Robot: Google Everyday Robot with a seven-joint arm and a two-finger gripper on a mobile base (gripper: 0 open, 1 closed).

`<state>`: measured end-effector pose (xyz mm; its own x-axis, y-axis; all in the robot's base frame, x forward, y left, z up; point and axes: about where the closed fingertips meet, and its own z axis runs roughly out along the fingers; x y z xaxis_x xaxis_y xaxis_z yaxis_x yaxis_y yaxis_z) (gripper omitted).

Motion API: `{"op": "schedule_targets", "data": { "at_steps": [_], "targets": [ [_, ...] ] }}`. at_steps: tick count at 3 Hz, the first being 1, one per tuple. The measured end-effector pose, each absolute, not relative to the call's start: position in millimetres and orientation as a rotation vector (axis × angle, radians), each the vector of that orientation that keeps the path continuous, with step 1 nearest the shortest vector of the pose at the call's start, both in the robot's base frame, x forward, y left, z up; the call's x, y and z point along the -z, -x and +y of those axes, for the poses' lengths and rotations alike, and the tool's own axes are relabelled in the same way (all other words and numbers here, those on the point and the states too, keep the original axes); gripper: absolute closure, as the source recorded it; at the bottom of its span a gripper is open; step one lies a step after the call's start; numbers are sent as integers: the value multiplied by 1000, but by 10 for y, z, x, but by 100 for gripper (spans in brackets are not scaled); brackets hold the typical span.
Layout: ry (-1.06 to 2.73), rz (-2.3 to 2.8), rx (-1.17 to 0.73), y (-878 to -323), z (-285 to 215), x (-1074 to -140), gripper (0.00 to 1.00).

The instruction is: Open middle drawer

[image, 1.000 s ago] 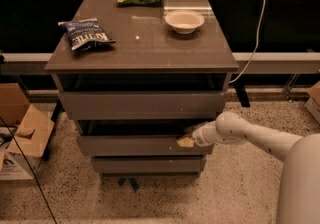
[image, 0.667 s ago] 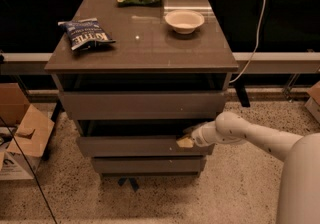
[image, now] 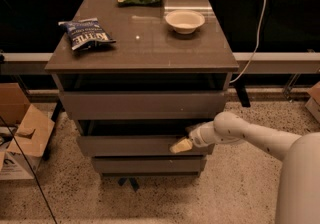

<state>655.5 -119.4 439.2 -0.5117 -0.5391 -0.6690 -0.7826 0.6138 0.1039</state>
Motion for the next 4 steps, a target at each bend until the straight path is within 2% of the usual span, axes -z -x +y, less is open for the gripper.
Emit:
{"op": "schedule_targets", "data": {
  "at_steps": [1,2,3,4],
  "targets": [
    [1098,2252,-498,-6520,-1143,-4333,0],
    [1212,2261,-470,-6445,-1112,-4239,15],
    [1442,2273,-422,-6285,-1090,-4133,46],
    [1450,2274,-421,-6277,-1092,-4130,69]
  ]
}}
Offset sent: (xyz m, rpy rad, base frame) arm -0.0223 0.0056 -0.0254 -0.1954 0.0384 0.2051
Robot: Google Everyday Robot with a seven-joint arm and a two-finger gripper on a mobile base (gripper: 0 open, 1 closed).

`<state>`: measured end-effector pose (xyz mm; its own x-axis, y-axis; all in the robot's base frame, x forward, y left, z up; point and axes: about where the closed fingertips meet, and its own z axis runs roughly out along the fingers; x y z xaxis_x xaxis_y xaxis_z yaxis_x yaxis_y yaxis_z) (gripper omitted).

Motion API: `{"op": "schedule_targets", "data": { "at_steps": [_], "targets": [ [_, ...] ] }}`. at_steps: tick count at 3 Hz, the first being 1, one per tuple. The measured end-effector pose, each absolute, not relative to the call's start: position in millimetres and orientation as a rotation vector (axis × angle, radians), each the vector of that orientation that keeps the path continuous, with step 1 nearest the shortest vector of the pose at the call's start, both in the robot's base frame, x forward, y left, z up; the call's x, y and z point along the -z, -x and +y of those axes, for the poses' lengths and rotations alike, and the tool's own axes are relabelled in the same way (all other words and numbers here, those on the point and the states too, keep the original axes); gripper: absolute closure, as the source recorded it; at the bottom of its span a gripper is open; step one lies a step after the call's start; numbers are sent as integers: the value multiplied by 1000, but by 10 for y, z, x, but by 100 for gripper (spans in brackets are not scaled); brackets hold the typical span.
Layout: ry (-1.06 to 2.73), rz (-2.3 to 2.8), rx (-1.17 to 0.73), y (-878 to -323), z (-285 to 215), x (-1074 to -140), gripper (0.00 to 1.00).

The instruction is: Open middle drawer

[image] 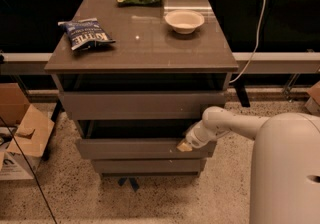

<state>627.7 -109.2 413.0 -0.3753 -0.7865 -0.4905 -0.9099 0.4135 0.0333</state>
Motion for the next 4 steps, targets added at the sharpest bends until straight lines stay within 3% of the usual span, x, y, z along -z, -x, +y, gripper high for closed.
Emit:
{"op": "schedule_targets", "data": {
  "at_steps": [1,2,4],
  "targets": [
    [1450,2274,-421,-6277,-1092,-4172,93],
    [1450,2274,-421,-6277,-1092,-4185,90],
    [1453,2274,-425,-6266,-1076,-4169,44]
  ]
}}
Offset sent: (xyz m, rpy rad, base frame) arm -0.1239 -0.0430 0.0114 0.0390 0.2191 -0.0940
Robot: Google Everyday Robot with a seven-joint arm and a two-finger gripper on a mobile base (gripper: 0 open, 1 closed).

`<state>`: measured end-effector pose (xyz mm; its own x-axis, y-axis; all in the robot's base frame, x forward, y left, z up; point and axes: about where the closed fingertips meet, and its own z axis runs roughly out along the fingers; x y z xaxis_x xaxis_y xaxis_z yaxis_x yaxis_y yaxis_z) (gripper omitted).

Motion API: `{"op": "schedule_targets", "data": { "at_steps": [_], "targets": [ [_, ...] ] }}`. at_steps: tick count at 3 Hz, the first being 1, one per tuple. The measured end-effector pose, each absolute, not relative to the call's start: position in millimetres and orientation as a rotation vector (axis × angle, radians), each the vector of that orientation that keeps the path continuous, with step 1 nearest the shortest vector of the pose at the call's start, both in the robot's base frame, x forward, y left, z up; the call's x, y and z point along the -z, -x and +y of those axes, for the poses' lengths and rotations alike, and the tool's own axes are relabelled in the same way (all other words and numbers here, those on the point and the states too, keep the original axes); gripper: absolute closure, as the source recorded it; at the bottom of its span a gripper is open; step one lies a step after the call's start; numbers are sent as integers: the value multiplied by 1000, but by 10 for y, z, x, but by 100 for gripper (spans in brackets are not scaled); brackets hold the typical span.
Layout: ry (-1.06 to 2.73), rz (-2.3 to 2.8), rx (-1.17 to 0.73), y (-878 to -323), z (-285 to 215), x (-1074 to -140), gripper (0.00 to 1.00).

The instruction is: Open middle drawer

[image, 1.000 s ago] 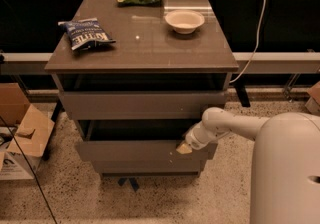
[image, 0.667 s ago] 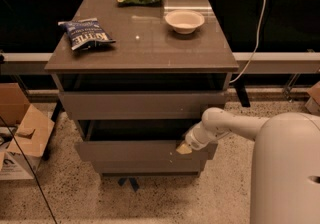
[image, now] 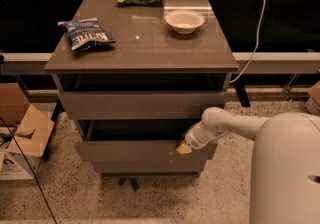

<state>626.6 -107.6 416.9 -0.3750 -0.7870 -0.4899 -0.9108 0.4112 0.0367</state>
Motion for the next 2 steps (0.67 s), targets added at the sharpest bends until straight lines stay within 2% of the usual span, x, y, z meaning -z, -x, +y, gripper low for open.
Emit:
{"op": "schedule_targets", "data": {
  "at_steps": [2],
  "targets": [
    [1542,2259,-459,-6167,-1066,-4151,0]
  ]
}}
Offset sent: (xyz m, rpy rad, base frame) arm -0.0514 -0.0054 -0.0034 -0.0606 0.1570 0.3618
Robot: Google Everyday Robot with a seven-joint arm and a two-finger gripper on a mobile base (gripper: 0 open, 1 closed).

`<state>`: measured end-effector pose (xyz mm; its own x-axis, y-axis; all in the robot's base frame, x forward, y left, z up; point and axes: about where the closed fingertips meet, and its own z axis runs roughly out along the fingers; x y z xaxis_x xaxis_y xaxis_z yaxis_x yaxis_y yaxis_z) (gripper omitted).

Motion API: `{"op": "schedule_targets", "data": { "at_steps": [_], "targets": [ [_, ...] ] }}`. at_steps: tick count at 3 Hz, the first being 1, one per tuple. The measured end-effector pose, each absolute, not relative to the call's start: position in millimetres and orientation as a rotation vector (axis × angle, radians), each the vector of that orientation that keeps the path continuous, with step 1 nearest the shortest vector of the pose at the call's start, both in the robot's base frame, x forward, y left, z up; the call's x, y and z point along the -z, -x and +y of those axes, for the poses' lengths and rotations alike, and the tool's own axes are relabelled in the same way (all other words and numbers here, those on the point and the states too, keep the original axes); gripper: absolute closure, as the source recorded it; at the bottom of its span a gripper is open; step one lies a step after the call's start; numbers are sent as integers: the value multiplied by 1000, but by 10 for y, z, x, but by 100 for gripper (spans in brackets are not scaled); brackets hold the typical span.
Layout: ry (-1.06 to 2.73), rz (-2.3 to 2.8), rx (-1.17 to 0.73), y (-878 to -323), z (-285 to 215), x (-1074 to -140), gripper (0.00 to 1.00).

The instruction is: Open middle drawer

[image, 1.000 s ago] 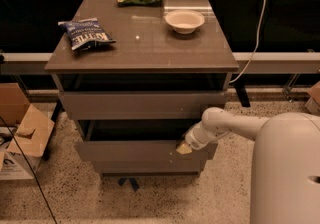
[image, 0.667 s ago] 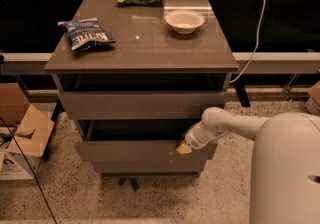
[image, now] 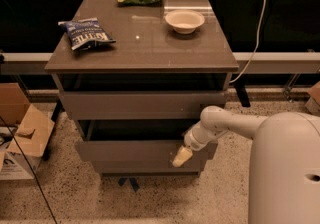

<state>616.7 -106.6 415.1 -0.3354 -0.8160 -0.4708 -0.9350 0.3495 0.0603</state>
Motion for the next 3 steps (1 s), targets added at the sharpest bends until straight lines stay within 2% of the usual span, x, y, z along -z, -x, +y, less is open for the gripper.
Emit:
{"op": "schedule_targets", "data": {
  "at_steps": [1,2,3],
  "targets": [
    [1734,2221,-529,-5835,-1129,-4141,0],
    [1908,2155,-588,-5553,-1140,-4148,19],
    [2010,2111,-611,-5353,-1155,-4176,42]
  ]
}}
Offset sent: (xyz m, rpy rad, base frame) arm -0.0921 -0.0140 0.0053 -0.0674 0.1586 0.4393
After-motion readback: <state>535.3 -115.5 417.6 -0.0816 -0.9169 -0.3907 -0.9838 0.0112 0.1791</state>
